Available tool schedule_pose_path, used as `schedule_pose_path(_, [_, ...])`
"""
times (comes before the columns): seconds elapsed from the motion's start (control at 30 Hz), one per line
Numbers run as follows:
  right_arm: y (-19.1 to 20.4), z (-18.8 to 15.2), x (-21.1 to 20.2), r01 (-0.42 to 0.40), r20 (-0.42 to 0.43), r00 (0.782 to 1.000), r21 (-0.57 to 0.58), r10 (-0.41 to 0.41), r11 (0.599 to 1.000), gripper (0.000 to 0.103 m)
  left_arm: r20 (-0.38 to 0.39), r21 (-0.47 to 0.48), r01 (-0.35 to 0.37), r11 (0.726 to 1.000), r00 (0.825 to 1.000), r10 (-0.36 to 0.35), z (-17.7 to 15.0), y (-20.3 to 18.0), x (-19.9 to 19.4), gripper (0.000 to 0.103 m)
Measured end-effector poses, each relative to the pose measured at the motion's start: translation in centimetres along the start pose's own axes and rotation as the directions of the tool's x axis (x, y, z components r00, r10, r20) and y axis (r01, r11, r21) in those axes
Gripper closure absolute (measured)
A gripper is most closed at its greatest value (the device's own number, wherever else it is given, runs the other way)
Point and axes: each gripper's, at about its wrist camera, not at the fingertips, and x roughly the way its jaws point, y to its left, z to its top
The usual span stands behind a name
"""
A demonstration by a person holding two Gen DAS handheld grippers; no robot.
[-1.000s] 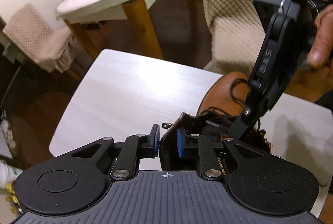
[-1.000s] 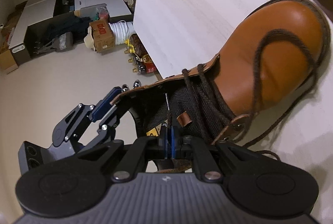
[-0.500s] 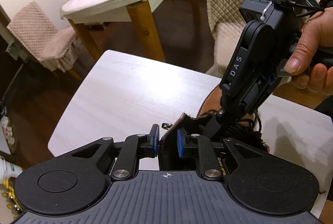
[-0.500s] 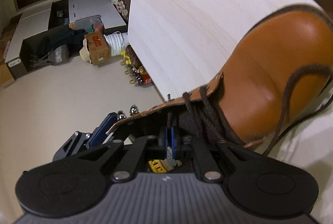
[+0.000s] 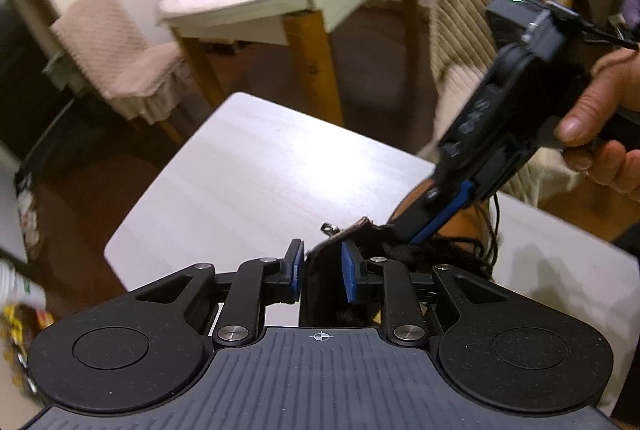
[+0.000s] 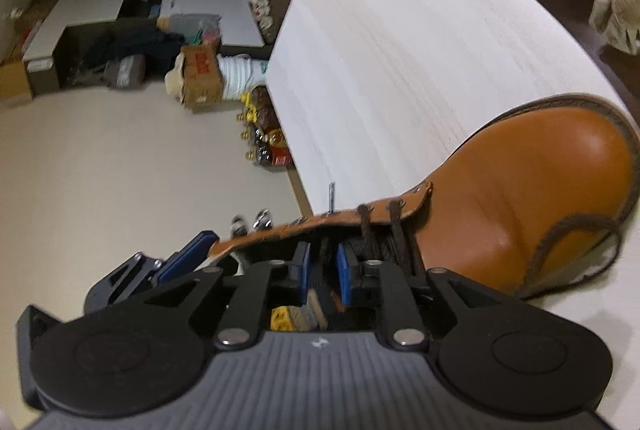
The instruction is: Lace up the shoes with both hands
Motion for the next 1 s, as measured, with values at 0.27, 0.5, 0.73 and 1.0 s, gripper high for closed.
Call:
schedule_pose_path(0.27, [-0.4, 4.0, 1.2, 0.023, -0.028, 0.999, 0.006, -0.022, 1.0, 0.08, 0.031, -0.162, -0.095, 0.982, 0.994, 0.102, -1.4, -2.4, -3.9, 0.081])
schedule_pose_path(0.5, [-1.3, 5.3, 2.9, 0.009, -0.115, 0.993, 0.051, -0.003, 0.999, 0.08, -0.024, -0.36, -0.156, 0.92, 0.987, 0.158, -3.2, -4.9, -6.8, 0.081])
schedule_pose_path(0.73, [-0.2, 6.7, 4.3, 0.001, -0.21, 0.978, -0.02, -0.006, 1.0, 0.1, -0.059, -0.491, -0.135, 0.861, 0.991, 0.121, -4.5, -8.0, -7.2, 0.08])
schedule_pose_path(1.0, [3.9, 13.1, -0.8, 0.093, 0.03, 0.996, -0.248, -0.089, 0.964, 0.1, -0.099, -0.557, -0.102, 0.824, 0.994, 0.056, -6.0, -10.7, -4.0, 0.08])
